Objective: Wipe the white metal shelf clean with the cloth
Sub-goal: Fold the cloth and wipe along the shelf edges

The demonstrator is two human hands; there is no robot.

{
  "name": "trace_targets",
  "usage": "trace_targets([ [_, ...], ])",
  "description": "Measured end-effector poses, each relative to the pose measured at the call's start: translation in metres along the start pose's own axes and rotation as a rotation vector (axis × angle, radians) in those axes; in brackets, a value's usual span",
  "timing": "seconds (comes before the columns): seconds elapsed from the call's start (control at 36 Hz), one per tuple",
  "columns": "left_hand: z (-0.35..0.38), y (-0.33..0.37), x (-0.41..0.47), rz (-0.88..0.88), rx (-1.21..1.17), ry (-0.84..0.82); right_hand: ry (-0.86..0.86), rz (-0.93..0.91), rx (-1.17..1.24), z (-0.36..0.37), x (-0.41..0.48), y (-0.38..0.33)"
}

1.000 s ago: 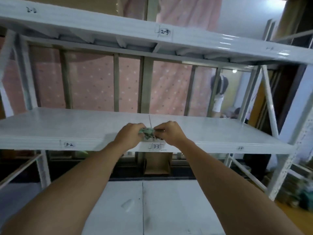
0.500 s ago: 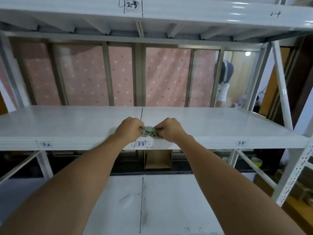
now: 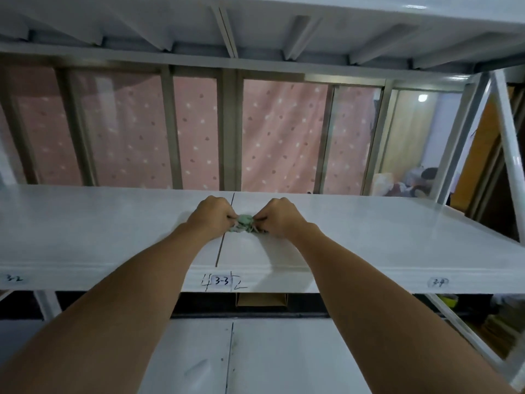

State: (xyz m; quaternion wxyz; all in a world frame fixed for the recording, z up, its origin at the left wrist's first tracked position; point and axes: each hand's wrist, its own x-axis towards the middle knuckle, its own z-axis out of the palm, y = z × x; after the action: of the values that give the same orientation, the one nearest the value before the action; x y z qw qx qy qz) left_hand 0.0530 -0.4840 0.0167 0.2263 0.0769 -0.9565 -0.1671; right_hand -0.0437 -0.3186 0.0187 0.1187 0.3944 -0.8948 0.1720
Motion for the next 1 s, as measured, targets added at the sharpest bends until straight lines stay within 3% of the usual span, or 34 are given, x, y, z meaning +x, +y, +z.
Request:
trace_targets([
  [0.64, 0.063, -0.05, 0.178, -0.042, 0.072, -0.018, -0.062, 0.064, -0.025, 0.029, 0.154, 0.077],
  [1.0, 0.092, -0.036, 0.225, -0.033, 0.058, -0.015, -0.007, 0.083, -0.036, 0.031, 0.181, 0.117],
])
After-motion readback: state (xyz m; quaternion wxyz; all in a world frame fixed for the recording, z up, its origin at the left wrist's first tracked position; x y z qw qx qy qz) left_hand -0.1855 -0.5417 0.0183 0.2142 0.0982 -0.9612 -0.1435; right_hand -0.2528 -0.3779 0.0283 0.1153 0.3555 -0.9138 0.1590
